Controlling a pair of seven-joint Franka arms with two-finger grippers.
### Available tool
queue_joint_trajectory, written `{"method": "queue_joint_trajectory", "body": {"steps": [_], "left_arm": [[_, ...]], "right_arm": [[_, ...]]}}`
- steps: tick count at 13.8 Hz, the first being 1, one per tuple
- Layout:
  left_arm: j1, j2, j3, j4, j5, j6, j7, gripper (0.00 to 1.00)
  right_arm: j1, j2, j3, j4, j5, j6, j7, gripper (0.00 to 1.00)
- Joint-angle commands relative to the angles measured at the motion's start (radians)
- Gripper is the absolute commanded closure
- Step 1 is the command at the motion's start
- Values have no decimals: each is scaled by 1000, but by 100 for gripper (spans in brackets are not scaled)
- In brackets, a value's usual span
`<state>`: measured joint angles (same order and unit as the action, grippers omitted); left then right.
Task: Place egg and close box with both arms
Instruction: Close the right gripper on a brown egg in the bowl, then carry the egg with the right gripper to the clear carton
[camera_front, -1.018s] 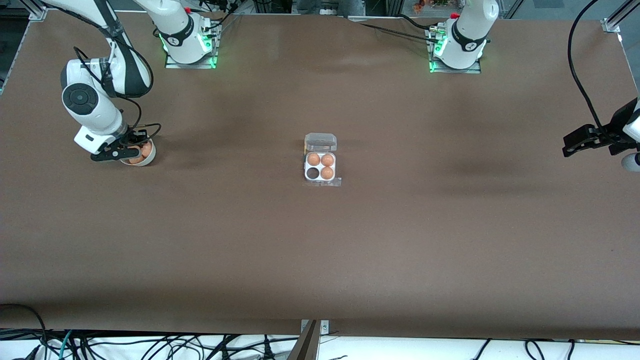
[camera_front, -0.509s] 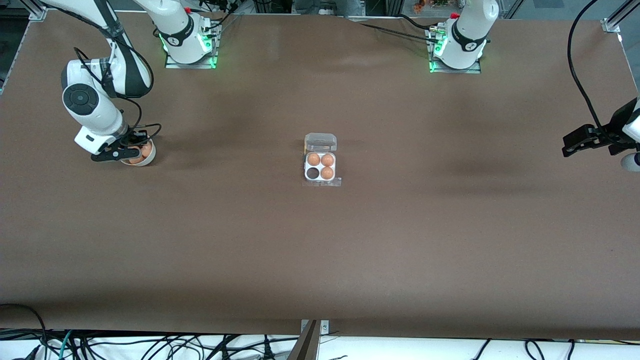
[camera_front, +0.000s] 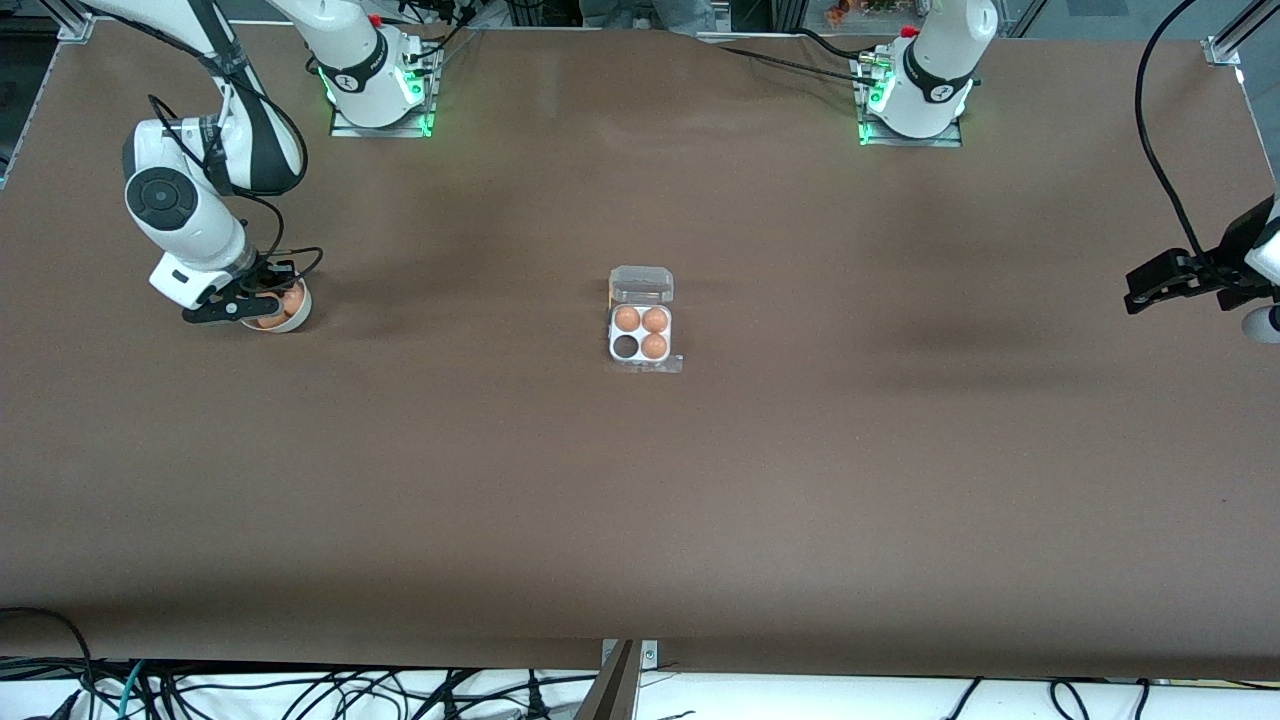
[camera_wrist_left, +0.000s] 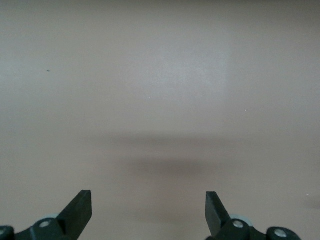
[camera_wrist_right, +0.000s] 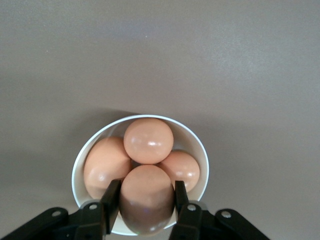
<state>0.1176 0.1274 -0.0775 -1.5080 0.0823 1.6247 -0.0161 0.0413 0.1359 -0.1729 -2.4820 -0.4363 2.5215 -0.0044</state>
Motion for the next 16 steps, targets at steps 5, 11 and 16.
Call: {"method": "queue_joint_trajectory", "body": {"steps": [5,11,16], "left_arm": [[0,14,1,25,13,-16,1,0],[4,21,1,25,14,-16,1,0],[4,23,2,26,14,-16,-5,0]], "right_arm": [[0,10,6,54,-7,-49,-2,65],[6,10,61,156,39,-211,0,68],[49,106,156,452,218,-516,7,68]]}}
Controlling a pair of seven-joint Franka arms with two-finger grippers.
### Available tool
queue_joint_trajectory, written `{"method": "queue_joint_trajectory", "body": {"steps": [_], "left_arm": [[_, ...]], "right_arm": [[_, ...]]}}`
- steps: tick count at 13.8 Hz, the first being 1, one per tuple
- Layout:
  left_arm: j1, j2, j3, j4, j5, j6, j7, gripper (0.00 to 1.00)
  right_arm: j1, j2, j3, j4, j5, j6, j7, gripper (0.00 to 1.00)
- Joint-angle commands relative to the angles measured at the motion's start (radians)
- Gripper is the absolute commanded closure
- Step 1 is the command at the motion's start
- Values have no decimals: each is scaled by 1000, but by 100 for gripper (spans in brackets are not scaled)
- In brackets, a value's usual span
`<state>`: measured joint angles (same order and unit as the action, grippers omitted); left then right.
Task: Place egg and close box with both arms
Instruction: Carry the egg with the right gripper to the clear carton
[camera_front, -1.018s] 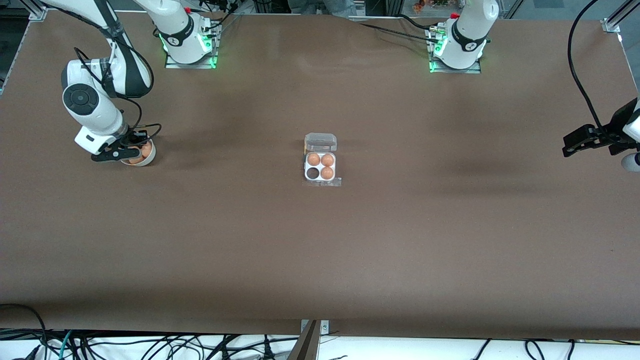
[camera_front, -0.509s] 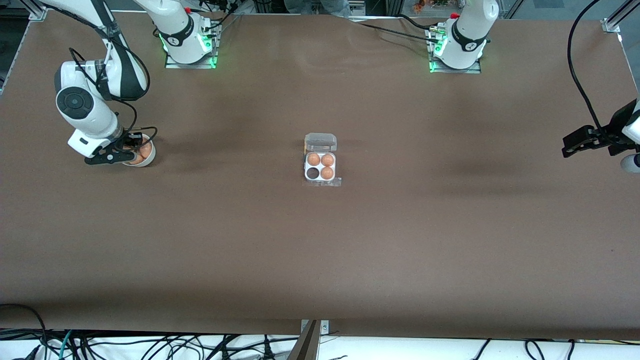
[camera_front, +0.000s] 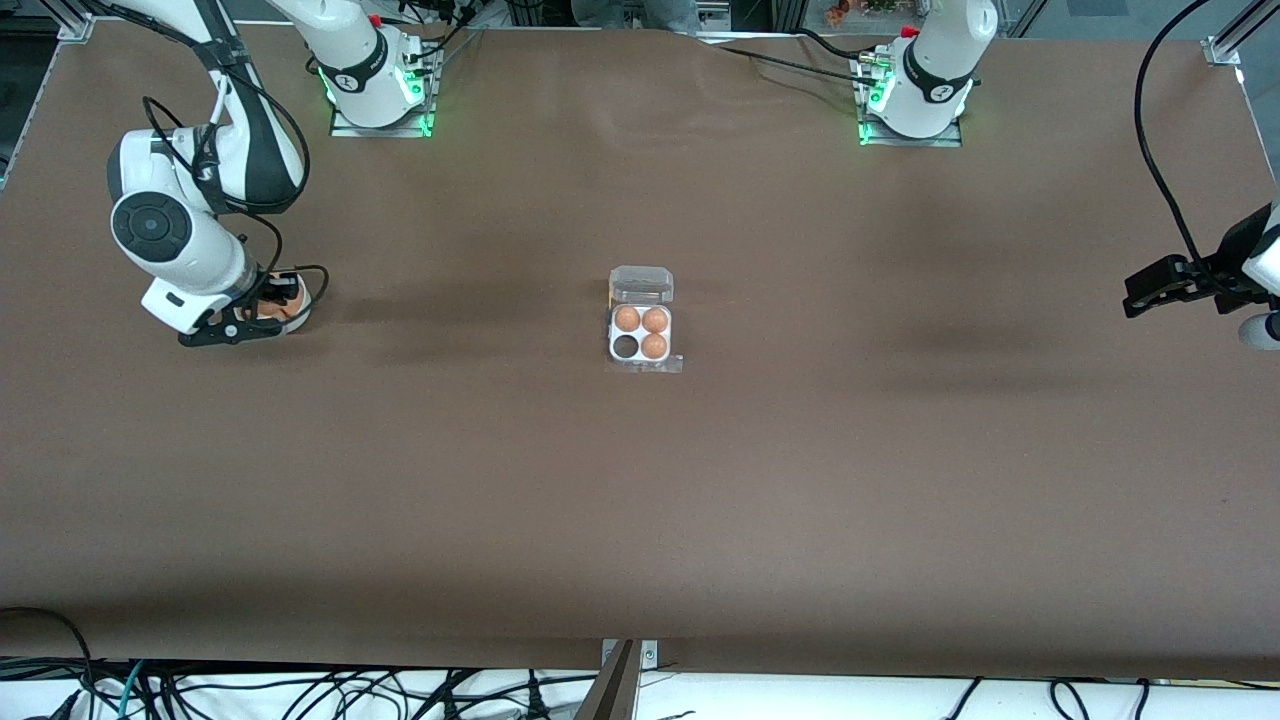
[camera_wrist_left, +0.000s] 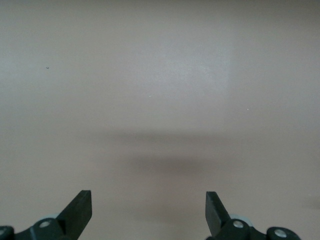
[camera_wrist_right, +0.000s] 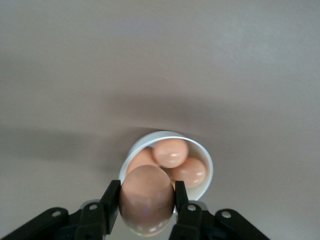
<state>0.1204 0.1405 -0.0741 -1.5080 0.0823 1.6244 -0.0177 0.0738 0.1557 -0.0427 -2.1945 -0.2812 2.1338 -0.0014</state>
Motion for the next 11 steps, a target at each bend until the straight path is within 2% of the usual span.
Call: {"method": "queue_joint_trajectory", "body": {"steps": [1,3,8,11], "left_arm": [[1,10,-1,26,14,-15,-11,0],[1,10,-1,26,14,-15,-16,0],[-1,19,0,26,17,-15,-16,0],[-1,19,0,26,17,-15,-16,0]], "right_arm": [[30,126,30,241,106,-194,7,68],[72,197,32,367,174,-279,47,68],[243,272,40,469,186,-285,350,68],[352,349,40,557,284,-278,521,68]]}}
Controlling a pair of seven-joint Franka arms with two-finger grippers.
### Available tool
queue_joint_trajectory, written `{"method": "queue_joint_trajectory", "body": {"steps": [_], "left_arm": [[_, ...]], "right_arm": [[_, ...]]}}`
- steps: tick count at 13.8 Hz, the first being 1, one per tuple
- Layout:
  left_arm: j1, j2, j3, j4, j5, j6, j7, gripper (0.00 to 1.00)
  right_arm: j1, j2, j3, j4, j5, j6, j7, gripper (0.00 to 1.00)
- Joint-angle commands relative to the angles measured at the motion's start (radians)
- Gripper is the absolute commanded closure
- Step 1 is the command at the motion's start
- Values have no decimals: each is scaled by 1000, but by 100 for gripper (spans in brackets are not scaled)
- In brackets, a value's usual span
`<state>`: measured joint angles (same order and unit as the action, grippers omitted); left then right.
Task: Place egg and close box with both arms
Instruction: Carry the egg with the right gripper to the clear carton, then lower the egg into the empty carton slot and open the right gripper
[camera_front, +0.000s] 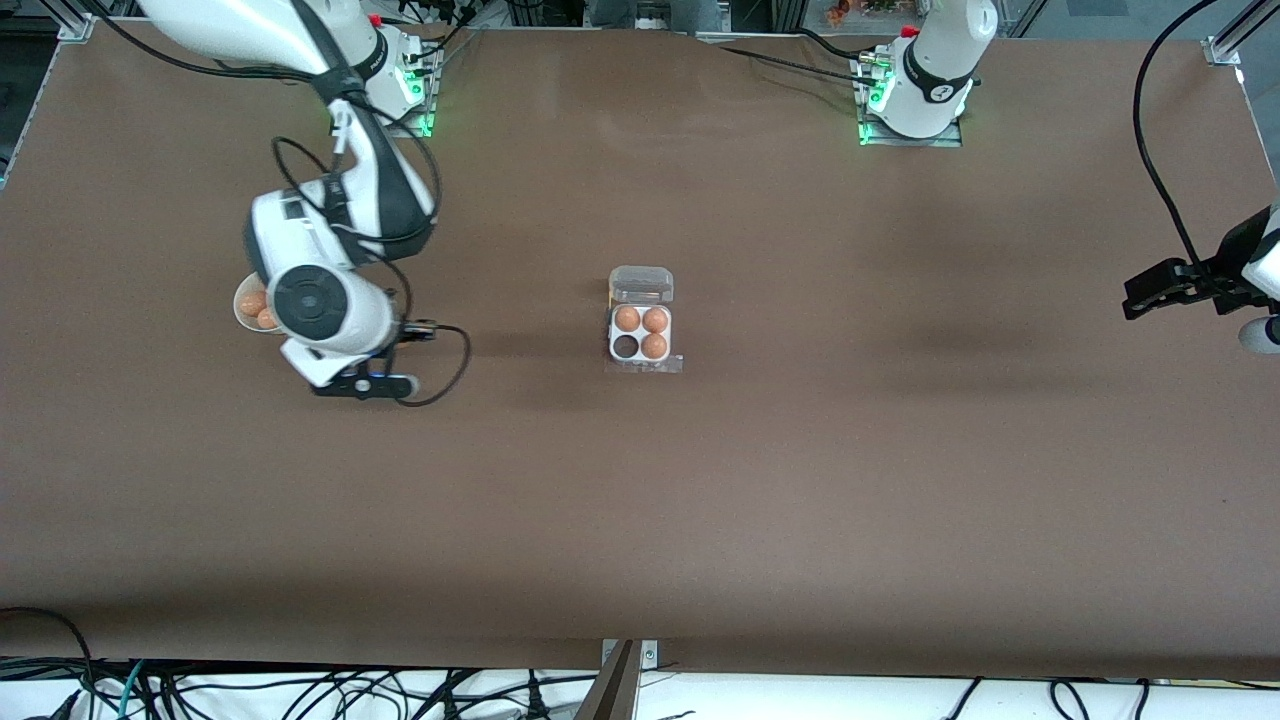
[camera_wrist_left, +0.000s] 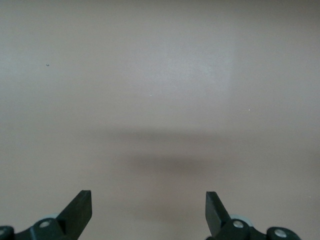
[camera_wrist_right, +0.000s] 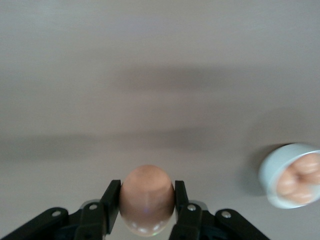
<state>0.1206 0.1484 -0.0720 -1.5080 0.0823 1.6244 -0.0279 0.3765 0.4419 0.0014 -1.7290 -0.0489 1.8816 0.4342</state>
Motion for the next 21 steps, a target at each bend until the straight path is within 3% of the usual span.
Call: {"method": "queue_joint_trajectory", "body": {"steps": [1,9,14,21], "left_arm": [[-1,11,-2,26,17,-15,-6,0],[-2,11,-2,28,13,-15,-6,0],[-2,11,-3,29,14,-15,-4,0],[-2,11,-3,28,14,-15,-6,0]], "right_arm": [[79,90,-4,124,67,-24,144,68],[268,248,-4,331,176,71,437,68],[334,282,-4,333,248,188,468,68],[346,328,-4,333,250,257,495,68]]}}
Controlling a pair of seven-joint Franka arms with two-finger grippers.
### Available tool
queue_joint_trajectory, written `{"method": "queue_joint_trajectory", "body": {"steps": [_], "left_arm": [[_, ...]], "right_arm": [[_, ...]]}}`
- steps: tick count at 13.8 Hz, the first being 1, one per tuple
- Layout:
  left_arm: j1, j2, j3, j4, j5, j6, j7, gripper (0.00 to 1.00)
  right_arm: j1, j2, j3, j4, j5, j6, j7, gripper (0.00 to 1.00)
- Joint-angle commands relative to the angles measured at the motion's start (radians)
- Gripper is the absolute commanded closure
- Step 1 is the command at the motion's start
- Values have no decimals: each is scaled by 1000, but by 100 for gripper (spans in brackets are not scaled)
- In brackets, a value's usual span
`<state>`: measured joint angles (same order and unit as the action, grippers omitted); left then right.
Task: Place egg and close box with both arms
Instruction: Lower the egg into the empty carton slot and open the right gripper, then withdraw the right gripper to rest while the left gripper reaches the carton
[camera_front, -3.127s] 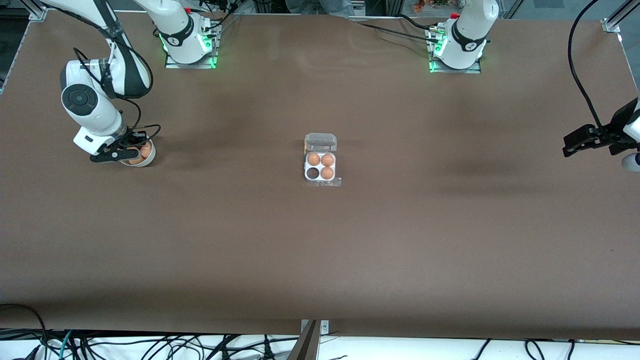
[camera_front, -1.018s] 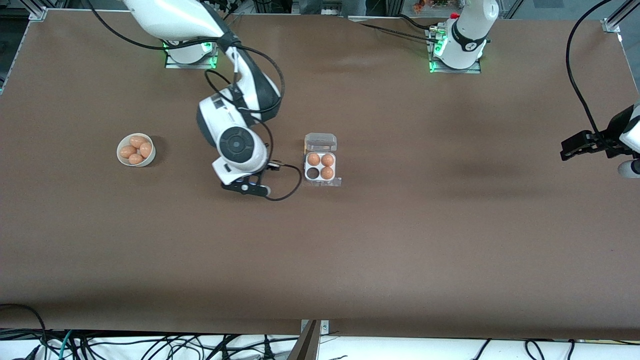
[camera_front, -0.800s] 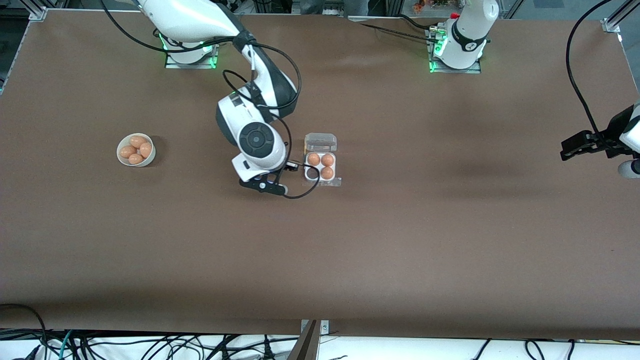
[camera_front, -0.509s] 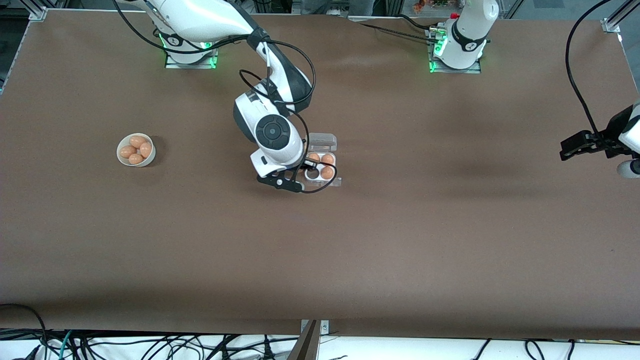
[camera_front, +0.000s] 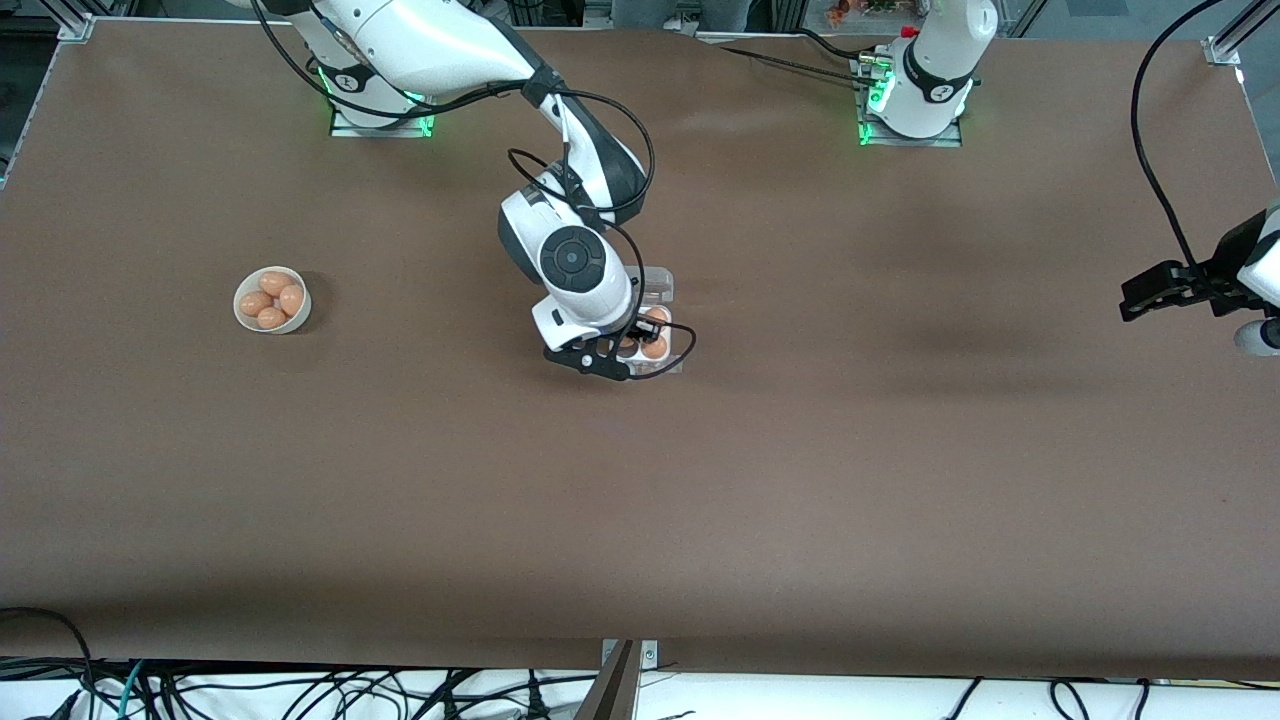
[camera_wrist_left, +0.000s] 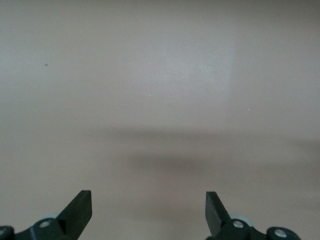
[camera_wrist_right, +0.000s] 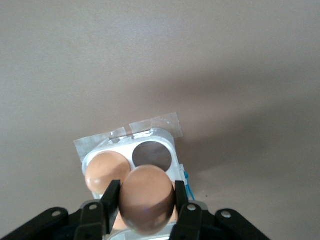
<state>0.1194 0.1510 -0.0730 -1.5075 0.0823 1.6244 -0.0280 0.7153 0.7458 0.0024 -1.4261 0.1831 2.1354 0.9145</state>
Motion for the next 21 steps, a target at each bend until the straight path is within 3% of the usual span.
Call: {"method": "queue_joint_trajectory", "body": {"steps": [1,10,11,13,14,19,21], "left_arm": [[-3,9,-2,27,13,-15,-6,0],[-29,10,-8,24,-19,-44,-7,0],[-38,12,-8,24,-21,-44,-7,0],[-49,12,-8,24,-22,-51,-36,0],[-50,12,-8,24,-22,-51,-42,0],[-113,12,-10,24,-48,-78,-73,0],[-142,13,-10,23,-61,-89,-85,0]], "right_arm": [[7,29,-5,30,18,14,20,68],[33,47,-5,30,19,18,26,66],[33,47,-5,30,19,18,26,59],[32,47,-5,30,19,18,21,8],[30,46,-7,32,18,18,15,0],[9,38,-18,62,10,14,-5,0],[-49,32,-18,82,9,3,-34,0]]}}
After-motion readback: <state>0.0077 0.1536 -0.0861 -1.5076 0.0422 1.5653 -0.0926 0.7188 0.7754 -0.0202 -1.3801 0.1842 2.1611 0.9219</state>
